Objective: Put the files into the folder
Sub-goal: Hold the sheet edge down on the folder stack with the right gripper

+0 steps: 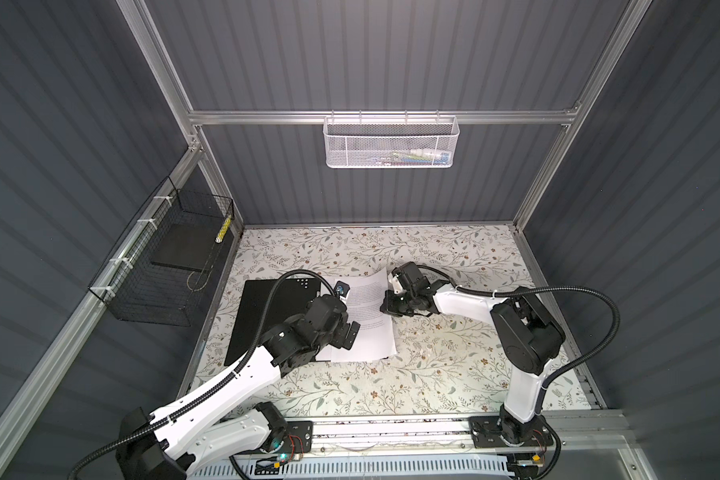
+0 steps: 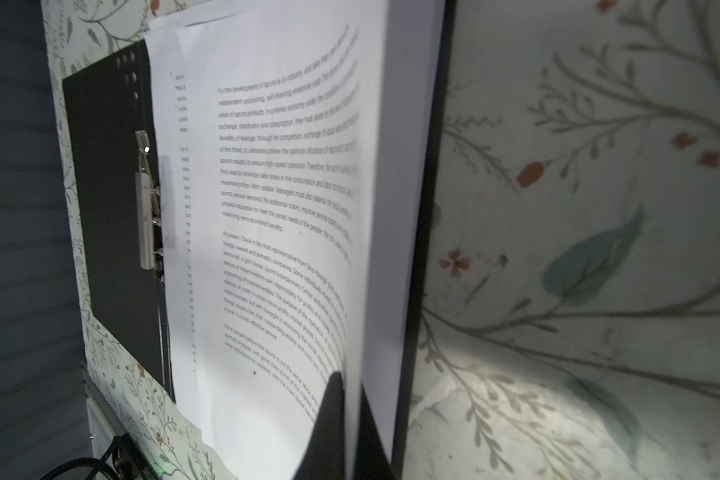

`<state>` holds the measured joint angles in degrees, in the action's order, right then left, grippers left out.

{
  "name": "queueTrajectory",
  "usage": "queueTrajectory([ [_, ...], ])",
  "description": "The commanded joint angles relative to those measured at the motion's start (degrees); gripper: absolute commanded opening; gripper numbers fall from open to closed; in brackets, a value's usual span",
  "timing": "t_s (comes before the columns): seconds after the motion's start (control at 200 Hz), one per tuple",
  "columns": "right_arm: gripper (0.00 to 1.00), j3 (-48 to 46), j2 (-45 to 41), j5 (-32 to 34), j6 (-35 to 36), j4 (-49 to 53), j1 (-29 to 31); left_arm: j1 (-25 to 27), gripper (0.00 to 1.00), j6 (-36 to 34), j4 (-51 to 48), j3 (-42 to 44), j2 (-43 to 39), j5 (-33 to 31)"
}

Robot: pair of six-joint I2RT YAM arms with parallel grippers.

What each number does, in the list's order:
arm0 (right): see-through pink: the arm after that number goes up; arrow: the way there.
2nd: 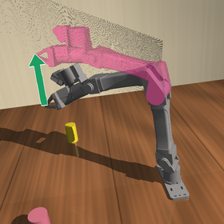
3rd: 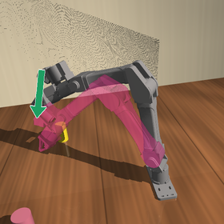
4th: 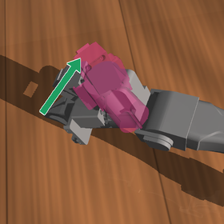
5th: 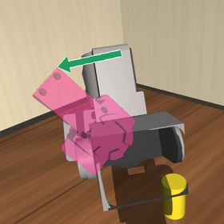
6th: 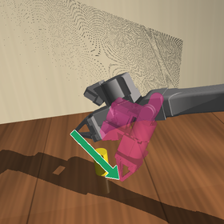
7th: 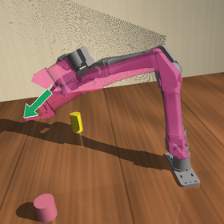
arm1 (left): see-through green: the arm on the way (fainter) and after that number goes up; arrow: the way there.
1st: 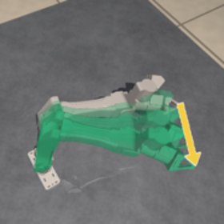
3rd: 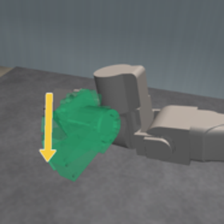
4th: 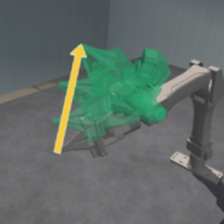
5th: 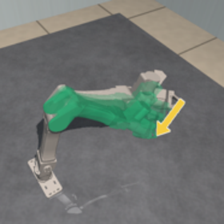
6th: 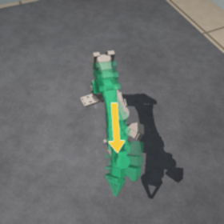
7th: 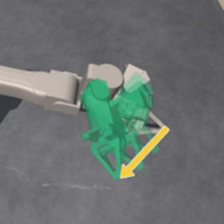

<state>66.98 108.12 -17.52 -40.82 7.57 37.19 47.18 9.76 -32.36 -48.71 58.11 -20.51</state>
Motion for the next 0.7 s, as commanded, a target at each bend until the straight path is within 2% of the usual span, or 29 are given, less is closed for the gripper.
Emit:
queueTrajectory([
  [0.0, 0.00, 1.56, 0.69, 0.51, -1.41, -0.14, 0.43, -0.60, 1.00, -0.20, -1.08, -1.92, -0.13, 1.58],
  [0.695, 0.00, 5.83, 5.68, -3.75, -2.01, -0.64, 2.10, -4.29, 1.00, 0.35, -1.48, -2.57, 2.97, 6.80],
])
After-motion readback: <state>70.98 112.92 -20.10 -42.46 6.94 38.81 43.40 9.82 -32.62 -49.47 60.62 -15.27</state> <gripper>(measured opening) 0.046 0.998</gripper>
